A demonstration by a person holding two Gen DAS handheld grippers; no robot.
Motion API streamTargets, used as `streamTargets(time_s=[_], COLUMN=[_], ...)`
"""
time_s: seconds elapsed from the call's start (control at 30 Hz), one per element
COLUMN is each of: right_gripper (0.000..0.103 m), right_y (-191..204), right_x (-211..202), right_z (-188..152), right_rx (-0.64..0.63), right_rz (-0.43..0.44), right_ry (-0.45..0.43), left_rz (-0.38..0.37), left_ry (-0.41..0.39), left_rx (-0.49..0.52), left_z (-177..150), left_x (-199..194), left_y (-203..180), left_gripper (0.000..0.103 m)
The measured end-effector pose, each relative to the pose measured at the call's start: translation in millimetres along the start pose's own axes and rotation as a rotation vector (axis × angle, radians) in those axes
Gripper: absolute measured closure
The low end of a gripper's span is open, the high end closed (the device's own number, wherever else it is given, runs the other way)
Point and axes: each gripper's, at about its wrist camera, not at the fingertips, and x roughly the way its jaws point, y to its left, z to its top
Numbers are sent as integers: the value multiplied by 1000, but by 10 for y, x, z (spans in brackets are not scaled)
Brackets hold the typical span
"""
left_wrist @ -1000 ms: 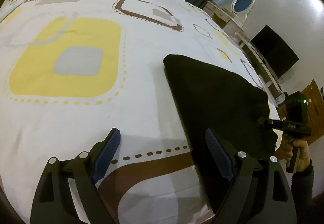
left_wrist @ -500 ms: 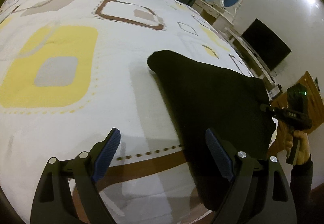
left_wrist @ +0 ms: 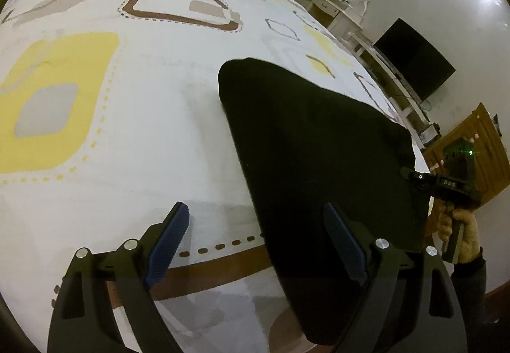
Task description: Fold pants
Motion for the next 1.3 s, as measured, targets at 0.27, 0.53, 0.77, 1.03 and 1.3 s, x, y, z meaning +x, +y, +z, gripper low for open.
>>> streamTargets(time_s=[0.27, 0.53, 0.77, 1.03, 1.3], right_gripper=[94, 86, 52, 22, 13], right_y=[-124, -190, -220, -298, -525], right_x=[-17, -92, -375, -374, -221], right_z=[-27, -53, -39, -129, -159], right_rx=[29, 56, 52, 62, 128], right_rz=[20, 47, -26, 41, 117], right_ry=[-8, -21, -75, -9, 26], left_rz=[33, 56, 44, 96, 22], left_ry=[12, 3, -12, -17, -20], left_rx=[38, 46, 89, 152, 109], left_z=[-22, -4, 31, 13, 50], left_x=[108, 24, -97, -69, -132], left_y=[-73, -117, -187, -318, -294], left_gripper=[13, 13, 15, 15, 15])
